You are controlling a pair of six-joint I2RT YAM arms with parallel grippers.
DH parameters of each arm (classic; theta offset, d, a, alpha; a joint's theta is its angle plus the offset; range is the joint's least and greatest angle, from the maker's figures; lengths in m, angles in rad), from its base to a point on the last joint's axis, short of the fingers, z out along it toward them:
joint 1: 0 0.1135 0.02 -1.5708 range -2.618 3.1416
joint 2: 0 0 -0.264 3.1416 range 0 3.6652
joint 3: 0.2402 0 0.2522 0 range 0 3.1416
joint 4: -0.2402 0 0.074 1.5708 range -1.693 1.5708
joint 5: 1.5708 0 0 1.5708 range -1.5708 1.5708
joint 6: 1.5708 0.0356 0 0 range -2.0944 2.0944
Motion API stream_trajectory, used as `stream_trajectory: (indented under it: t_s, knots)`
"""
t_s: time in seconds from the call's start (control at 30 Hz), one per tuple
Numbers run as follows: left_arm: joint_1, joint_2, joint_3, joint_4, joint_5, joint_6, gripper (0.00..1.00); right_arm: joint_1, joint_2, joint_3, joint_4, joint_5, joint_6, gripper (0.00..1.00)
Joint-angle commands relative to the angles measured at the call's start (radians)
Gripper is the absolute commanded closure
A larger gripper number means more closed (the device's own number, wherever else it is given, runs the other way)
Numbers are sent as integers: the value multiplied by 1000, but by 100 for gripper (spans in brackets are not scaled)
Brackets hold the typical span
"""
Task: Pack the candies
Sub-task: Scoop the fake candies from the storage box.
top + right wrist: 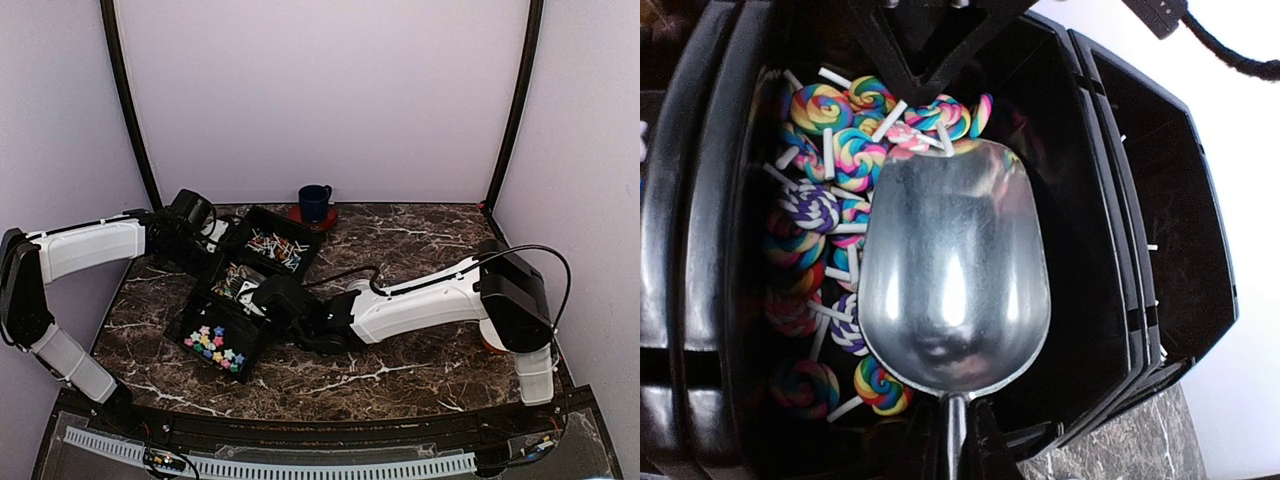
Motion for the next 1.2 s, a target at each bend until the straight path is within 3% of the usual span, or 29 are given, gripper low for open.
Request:
stream_trajectory:
  t_s: [0.0,0.13,0.2,0.27,0.4,0.53,0.8,0.97,1.17]
  knots:
    - [-53,-68,103,-9,262,-19,100,-12,-1,-126,188,-58,-141,100]
    - [-53,-71,84,-10,248,-30,100,3,-13,-180,271,22,-297,100]
    - [-53,-75,82,-14,241,-32,100,3,-4,-167,231,35,-311,100]
    - [-53,-76,86,-22,223,-34,100,-5,17,-93,91,8,-254,100]
    - [-52,-72,113,-68,128,-50,100,-22,104,190,-347,-76,-40,100]
    - [-54,-83,116,-76,80,-53,100,-23,143,307,-542,-134,53,100]
    - [-100,-120,111,24,357,10,100,-22,165,306,-439,-92,24,100]
    - [-102,-84,171,-96,67,-18,100,-21,175,290,-432,-92,52,100]
    - [-106,-77,176,-114,73,-11,100,-21,179,297,-513,-100,90,100]
